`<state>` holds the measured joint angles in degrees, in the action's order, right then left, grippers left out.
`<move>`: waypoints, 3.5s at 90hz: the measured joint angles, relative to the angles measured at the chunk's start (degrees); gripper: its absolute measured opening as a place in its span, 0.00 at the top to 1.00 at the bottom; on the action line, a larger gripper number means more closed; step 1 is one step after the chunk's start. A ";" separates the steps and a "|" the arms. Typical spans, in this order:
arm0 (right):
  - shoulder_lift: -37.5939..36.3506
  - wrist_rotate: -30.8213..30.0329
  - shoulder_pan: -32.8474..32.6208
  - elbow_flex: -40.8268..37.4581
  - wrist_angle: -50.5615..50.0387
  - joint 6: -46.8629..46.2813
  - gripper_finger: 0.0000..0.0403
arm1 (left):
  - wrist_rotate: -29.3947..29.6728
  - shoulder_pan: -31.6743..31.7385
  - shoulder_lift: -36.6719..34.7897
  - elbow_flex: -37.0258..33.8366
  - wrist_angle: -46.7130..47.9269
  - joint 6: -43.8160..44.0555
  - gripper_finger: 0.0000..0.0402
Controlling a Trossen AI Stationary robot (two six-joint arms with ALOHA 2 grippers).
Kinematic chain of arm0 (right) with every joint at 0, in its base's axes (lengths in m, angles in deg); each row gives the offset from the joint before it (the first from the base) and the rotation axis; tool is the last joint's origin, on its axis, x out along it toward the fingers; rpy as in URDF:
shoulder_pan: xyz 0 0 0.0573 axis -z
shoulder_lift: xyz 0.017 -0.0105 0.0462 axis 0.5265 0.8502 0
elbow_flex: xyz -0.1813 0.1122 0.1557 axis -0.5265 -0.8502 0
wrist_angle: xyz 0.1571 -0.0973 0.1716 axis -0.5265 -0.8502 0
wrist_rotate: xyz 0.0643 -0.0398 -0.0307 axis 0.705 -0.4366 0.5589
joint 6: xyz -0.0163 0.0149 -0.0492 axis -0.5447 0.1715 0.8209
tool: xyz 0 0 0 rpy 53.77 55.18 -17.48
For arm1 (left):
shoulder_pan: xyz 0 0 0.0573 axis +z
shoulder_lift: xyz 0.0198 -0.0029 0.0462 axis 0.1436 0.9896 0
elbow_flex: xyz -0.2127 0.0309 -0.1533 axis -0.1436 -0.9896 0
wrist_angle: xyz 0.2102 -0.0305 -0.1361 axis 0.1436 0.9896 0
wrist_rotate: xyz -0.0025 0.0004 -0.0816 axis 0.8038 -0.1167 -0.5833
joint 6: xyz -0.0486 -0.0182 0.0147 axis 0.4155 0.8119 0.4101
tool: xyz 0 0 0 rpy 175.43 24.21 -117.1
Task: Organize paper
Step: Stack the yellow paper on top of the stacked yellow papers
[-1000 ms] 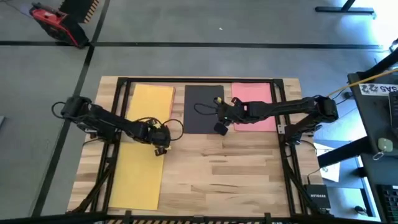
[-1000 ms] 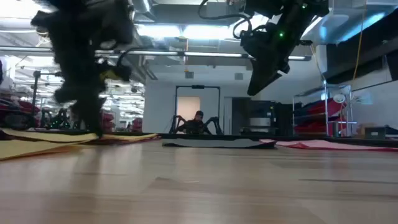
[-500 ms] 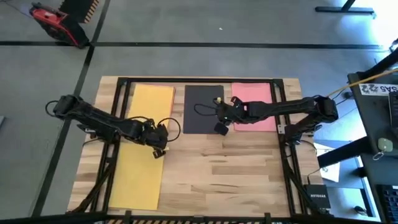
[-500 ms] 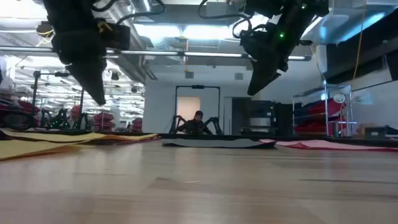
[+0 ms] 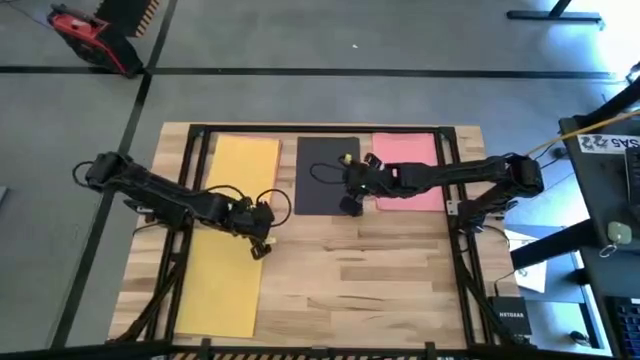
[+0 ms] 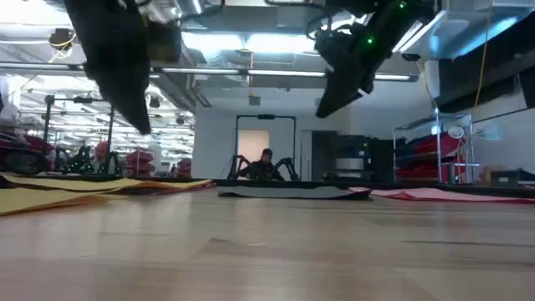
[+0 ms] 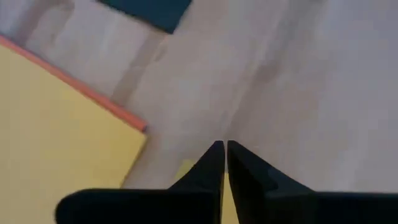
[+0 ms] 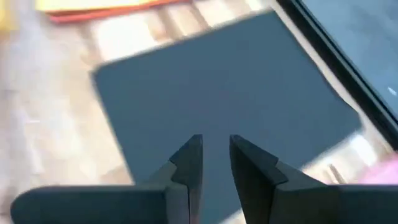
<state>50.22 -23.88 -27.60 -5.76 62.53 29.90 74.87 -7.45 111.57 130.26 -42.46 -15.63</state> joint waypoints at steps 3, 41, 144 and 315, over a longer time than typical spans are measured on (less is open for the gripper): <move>0.00 1.37 0.00 0.00 1.10 0.40 0.83 | 0.00 -0.34 -0.24 0.00 0.93 1.04 1.00; 0.82 1.90 -0.02 0.00 9.94 0.18 0.83 | 1.97 4.40 0.63 -14.35 1.13 9.95 1.00; 1.44 6.39 -0.05 0.02 12.03 -2.44 0.83 | 1.22 5.76 0.54 -10.97 -9.97 -2.49 1.00; 1.66 5.72 0.00 0.00 11.80 5.03 0.83 | 10.42 3.46 9.29 -10.37 -4.56 0.84 0.97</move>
<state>51.89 -18.16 -27.60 -5.76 74.32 34.93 85.29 -3.99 120.87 119.88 -47.02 -14.79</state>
